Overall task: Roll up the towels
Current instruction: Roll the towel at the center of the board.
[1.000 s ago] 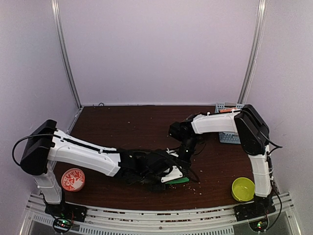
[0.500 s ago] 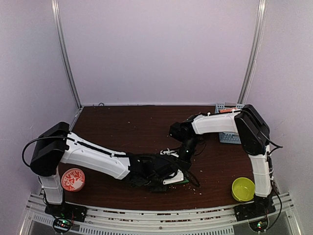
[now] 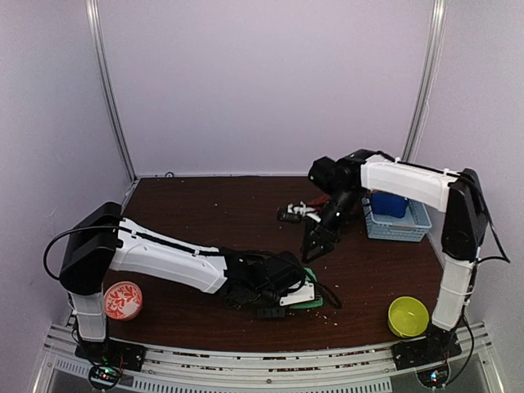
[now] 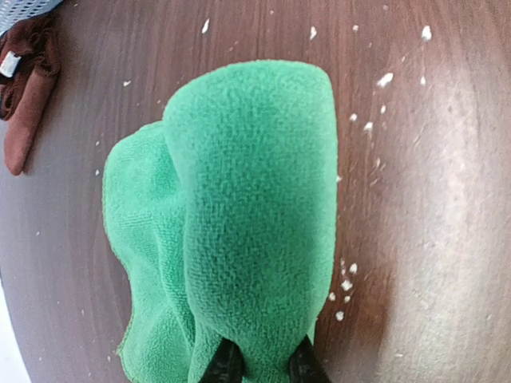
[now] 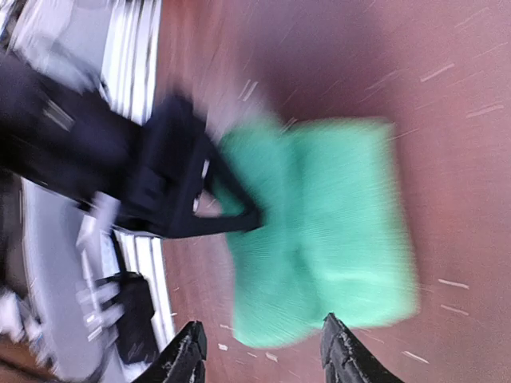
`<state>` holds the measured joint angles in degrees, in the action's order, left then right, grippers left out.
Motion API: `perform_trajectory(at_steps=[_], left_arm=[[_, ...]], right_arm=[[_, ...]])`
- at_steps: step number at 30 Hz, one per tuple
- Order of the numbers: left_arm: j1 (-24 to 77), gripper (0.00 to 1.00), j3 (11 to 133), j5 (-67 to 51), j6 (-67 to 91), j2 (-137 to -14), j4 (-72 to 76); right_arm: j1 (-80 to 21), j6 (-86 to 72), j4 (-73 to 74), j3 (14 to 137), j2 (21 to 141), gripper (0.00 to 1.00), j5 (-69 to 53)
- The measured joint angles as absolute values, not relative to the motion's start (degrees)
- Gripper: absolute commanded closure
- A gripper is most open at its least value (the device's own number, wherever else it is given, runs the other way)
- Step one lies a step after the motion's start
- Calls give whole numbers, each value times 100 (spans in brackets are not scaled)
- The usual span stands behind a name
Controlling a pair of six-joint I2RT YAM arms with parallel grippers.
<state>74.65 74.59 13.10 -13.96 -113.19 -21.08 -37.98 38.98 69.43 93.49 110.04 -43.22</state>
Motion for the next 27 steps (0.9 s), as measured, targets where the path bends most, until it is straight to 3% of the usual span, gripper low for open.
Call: perform_trajectory(at_steps=[3, 7, 12, 16, 19, 27], left_arm=[[7347, 94, 7848, 851, -1315, -11522, -2377], [7006, 94, 8602, -189, -1149, -11942, -2851], [6442, 94, 9889, -1813, -941, -12766, -3616], [6086, 94, 10436, -2891, -797, -13196, -4084], [5927, 96, 10560, -3426, -701, -13360, -4222], [5673, 98, 10744, -4305, -475, -13638, -4313]], right_arm=[[-3352, 3667, 6785, 9754, 10267, 49, -4305], [-3120, 3629, 6521, 9793, 9153, 38, -4530], [-3354, 3618, 5920, 8971, 7540, 41, -5017], [-4073, 3806, 5789, 8584, 7273, 52, -4766], [-4619, 4007, 5778, 7863, 7365, 54, -4300], [-5382, 4259, 5201, 5660, 7437, 40, -2790]])
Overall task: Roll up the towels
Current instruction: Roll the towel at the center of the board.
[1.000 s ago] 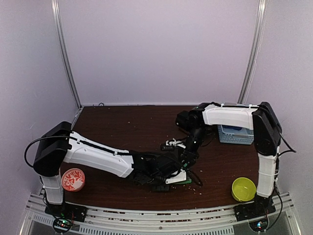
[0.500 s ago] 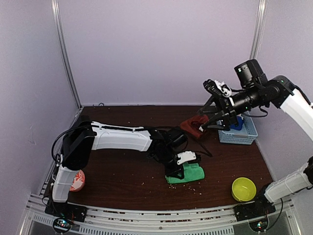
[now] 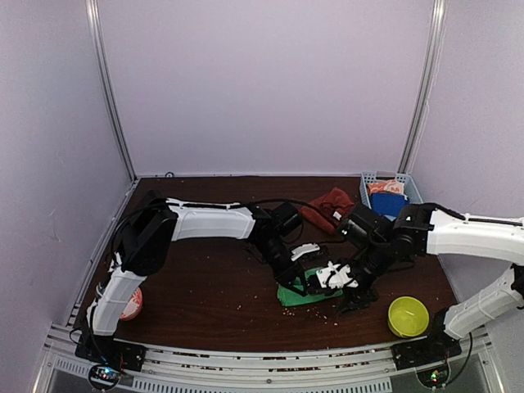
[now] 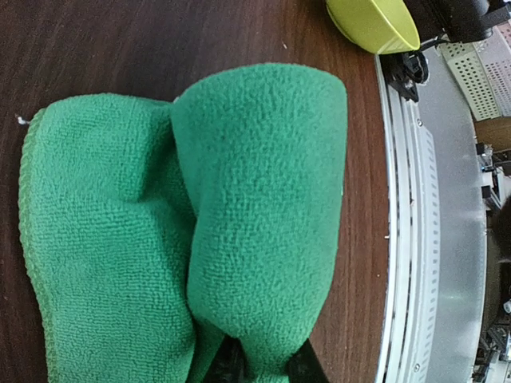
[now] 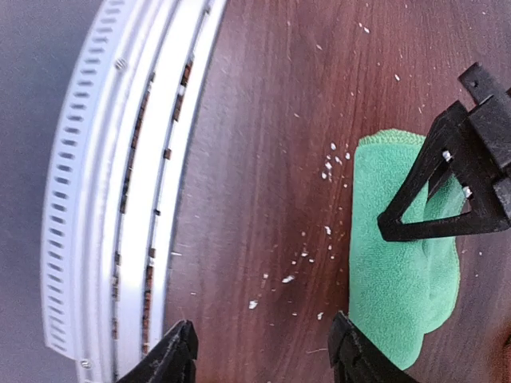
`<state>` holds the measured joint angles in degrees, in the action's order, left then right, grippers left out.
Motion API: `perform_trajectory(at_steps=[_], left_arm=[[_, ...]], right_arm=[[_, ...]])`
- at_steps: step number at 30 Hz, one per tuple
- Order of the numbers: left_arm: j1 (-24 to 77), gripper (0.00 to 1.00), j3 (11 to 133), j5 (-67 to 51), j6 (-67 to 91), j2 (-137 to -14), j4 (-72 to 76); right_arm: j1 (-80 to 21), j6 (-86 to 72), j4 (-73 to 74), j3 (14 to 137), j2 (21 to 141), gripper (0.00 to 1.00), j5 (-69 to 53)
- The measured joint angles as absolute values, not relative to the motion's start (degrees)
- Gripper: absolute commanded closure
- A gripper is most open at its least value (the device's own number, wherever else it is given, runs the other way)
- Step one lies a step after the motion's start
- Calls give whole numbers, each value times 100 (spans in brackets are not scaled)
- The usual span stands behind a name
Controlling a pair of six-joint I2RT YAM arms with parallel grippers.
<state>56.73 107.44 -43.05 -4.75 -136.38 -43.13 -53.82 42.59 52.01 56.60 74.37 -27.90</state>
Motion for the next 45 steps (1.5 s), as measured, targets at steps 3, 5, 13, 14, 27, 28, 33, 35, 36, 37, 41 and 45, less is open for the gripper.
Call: perform_trajectory(at_steps=[3, 5, 13, 14, 27, 28, 33, 35, 36, 37, 41, 45], left_arm=[[5645, 98, 10750, -4447, -414, -13673, -4316], [5647, 98, 10748, -4517, -395, -13686, -4318], [5647, 98, 10720, -4633, -388, -13694, -4320], [5647, 98, 10720, -4633, -388, -13694, -4320], [5631, 58, 10208, -4320, -82, -13358, -3846], [5636, 54, 10005, -4132, 5, -13200, -3684], [5586, 51, 8582, -2947, 436, -12036, -2860], [5529, 51, 8009, -2462, 548, -11441, -2689], [5481, 51, 7666, -2174, 598, -11069, -2521], [5441, 51, 7415, -1975, 637, -10777, -2410], [5367, 51, 6447, -1017, 722, -9697, -1865], [5583, 51, 5902, -196, 519, -9279, -1391]], right_arm=[[-5642, 4141, 4501, 5133, 7450, 36, -1933], [-5732, 4071, 4099, 4921, 7546, 35, -1415], [-5872, 4005, 2700, 4635, 8106, 34, -228], [-5885, 4005, 2598, 4626, 8152, 35, -174], [-5913, 4036, 2036, 4462, 8742, 81, 49], [-5902, 4027, 2003, 4462, 8750, 82, 23], [-5673, 4051, 1949, 4589, 8897, 84, -449], [-5450, 4060, 2099, 4788, 9026, 85, -808], [-5293, 4069, 2255, 4925, 9120, 85, -1048], [-5127, 4075, 2418, 5085, 9240, 85, -1326], [-4576, 4209, 3124, 5778, 9815, 87, -2283], [-4125, 4388, 3929, 6490, 10479, 87, -3190]])
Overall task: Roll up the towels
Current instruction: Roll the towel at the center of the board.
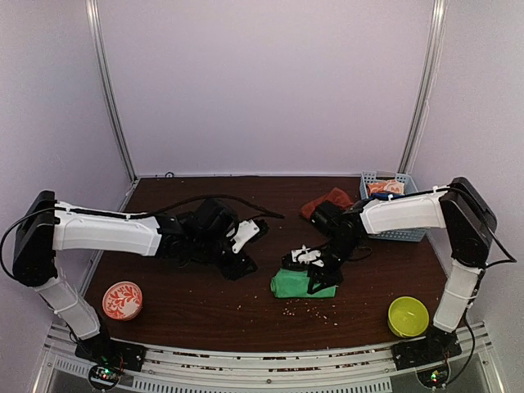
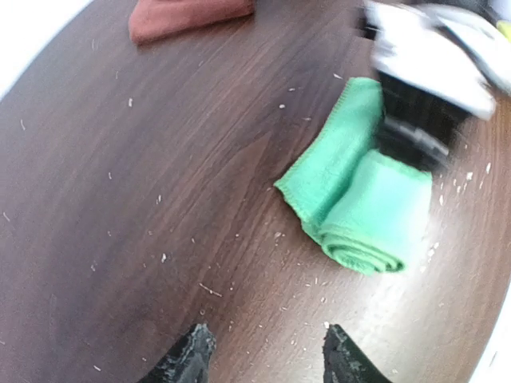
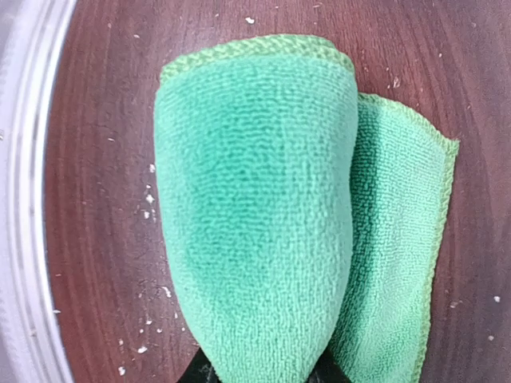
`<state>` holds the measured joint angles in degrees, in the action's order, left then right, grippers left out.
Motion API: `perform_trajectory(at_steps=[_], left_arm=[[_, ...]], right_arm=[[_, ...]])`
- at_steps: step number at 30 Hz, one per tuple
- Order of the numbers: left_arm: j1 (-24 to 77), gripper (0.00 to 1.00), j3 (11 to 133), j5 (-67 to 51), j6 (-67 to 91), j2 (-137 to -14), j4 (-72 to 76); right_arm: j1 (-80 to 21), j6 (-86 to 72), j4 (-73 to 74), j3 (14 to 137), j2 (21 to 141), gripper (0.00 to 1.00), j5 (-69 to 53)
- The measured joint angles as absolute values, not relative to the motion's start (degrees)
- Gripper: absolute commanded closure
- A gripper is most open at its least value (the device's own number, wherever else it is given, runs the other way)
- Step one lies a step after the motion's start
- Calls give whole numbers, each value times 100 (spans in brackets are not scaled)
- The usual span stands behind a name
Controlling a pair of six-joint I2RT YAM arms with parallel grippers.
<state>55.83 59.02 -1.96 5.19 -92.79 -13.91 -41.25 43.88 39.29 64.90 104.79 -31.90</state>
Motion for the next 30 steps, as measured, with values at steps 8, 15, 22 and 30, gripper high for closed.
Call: perform_trajectory(at_steps=[8, 15, 22, 30], left_arm=[[7032, 48, 5433, 414, -978, -9002, -543], [7249, 47, 6812, 672, -1918, -10302, -644], [7249, 44, 7367, 1155, -2526, -11229, -904], [7269, 42, 7282, 1721, -3020, -11347, -607]], right_arm=[[-3544, 4619, 5212, 7535, 11522, 87, -4436], [-3496, 4637, 5502, 7749, 11721, 87, -4582], [-3494, 4635, 5542, 7756, 11738, 85, -4615], [-3494, 4635, 5533, 7699, 11725, 85, -4619]])
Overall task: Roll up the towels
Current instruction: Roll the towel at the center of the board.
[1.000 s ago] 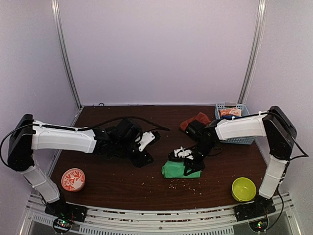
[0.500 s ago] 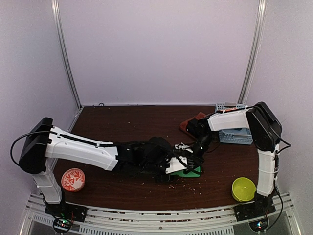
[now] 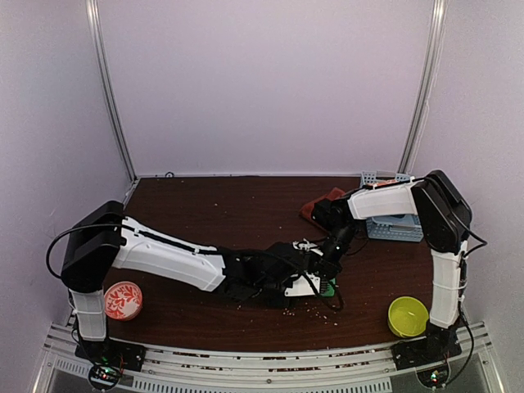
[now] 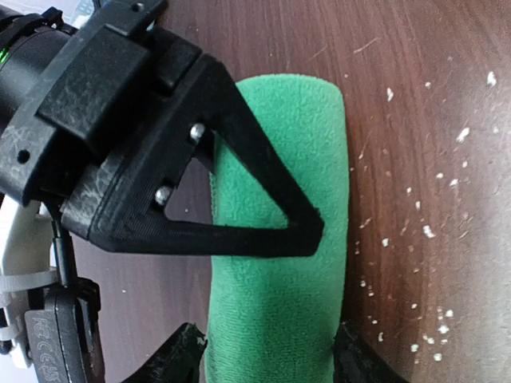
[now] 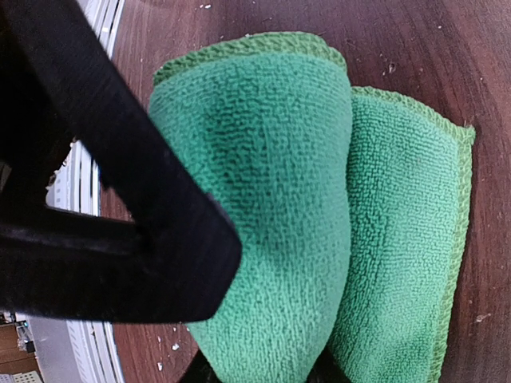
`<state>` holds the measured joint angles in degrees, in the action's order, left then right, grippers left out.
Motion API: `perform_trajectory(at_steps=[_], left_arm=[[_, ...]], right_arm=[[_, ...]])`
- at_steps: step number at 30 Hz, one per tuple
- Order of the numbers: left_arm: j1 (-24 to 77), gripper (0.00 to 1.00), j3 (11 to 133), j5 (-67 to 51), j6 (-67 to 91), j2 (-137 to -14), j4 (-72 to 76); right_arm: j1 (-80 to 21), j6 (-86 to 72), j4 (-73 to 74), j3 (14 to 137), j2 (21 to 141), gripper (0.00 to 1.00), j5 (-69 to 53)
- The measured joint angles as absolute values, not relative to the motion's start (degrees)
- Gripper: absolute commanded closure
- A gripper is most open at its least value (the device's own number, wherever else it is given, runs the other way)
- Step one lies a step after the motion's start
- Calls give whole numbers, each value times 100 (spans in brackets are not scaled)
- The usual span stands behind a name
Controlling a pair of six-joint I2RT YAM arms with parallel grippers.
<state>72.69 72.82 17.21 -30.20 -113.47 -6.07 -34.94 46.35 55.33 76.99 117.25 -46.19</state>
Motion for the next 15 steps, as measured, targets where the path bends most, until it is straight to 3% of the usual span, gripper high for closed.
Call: perform_trajectory(at_steps=[8, 15], left_arm=[[7325, 43, 7194, 1988, -3334, -11415, -458], [7325, 61, 7520, 2145, -3308, -11843, -622]], right_arm=[[-3494, 4637, 5533, 7701, 11725, 85, -4624], [-3494, 4637, 5535, 7701, 11725, 82, -4635]])
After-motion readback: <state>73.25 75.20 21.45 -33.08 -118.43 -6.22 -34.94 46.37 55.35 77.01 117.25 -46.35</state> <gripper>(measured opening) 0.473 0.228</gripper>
